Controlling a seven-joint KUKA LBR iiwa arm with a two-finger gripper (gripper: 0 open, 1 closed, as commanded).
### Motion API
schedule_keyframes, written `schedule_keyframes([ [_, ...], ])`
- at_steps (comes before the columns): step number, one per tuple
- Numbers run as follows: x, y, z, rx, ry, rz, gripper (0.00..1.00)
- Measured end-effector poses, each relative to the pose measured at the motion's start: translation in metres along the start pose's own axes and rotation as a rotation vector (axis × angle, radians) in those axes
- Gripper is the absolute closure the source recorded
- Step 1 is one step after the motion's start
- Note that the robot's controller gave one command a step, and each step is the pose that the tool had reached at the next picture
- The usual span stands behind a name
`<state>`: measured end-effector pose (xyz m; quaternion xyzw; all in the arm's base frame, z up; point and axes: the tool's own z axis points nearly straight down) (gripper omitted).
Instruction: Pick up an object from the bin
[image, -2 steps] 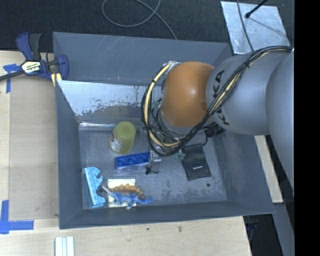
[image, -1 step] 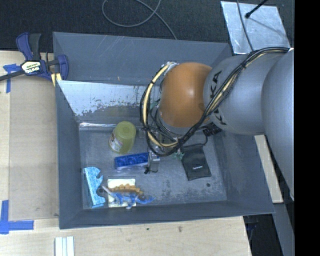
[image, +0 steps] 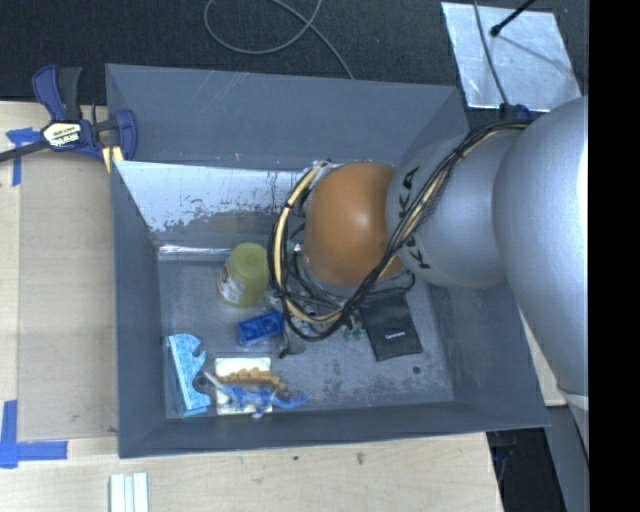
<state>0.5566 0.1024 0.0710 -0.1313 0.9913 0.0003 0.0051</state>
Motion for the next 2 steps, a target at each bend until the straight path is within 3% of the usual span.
schedule_keyframes([
  [1,0.000,0.000,0.000,0.000,0.000,0.001,1.00],
  [2,0.003,0.008,-0.158,0.001,-0.008,-0.022,1.00],
])
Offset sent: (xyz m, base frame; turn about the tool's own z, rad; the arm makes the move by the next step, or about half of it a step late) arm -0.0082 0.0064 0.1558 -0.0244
